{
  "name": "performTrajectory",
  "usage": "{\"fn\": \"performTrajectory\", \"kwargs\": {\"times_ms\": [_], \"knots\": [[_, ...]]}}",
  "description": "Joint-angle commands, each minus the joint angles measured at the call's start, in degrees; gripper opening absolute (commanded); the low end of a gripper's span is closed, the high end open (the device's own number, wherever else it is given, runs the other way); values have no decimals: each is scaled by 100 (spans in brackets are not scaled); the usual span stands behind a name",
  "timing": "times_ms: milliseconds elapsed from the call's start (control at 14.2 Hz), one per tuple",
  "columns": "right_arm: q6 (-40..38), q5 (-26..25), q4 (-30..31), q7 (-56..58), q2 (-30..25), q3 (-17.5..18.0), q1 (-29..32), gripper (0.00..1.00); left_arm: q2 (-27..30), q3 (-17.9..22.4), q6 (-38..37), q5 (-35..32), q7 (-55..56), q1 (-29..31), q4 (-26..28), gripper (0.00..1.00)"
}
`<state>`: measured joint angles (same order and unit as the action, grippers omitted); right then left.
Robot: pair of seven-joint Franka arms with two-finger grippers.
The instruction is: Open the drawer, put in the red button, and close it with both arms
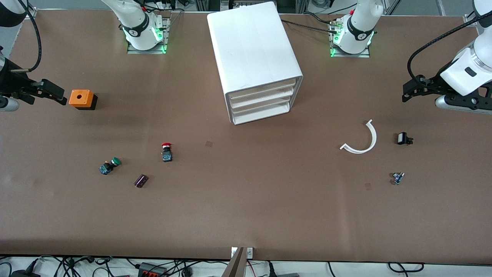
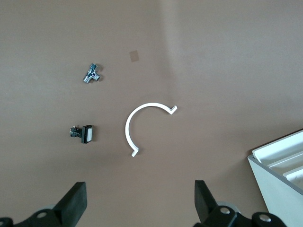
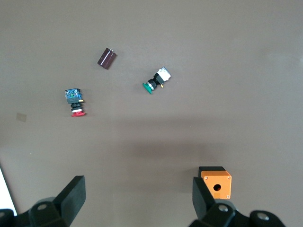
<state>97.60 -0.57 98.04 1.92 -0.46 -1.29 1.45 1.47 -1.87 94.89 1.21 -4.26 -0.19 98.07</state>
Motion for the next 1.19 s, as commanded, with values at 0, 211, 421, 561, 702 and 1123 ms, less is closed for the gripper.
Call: {"fn": "performTrajectory", "kwargs": {"times_ms": [0,211,421,561,702,1123], "knots": [[-39,4,-74,-78,28,24,30,100,-121,38,-155,-7,21,-34,-227,100],[-39,4,-74,-78,29,24,30,100,-121,38,-155,-7,22,-25,-227,100],[-39,4,-74,-78,29,24,39,100,-121,38,-181,-7,39,-34,-227,100],[-30,4,-74,-78,63,24,30,100,-121,29,-347,2,57,-43,-227,100],[-13,39,-74,-78,177,50,-13,100,-182,29,-645,54,39,-52,-227,100],[102,92,-92,-78,502,59,-409,100,-428,-129,-2209,720,-14,-367,-280,100]]}}
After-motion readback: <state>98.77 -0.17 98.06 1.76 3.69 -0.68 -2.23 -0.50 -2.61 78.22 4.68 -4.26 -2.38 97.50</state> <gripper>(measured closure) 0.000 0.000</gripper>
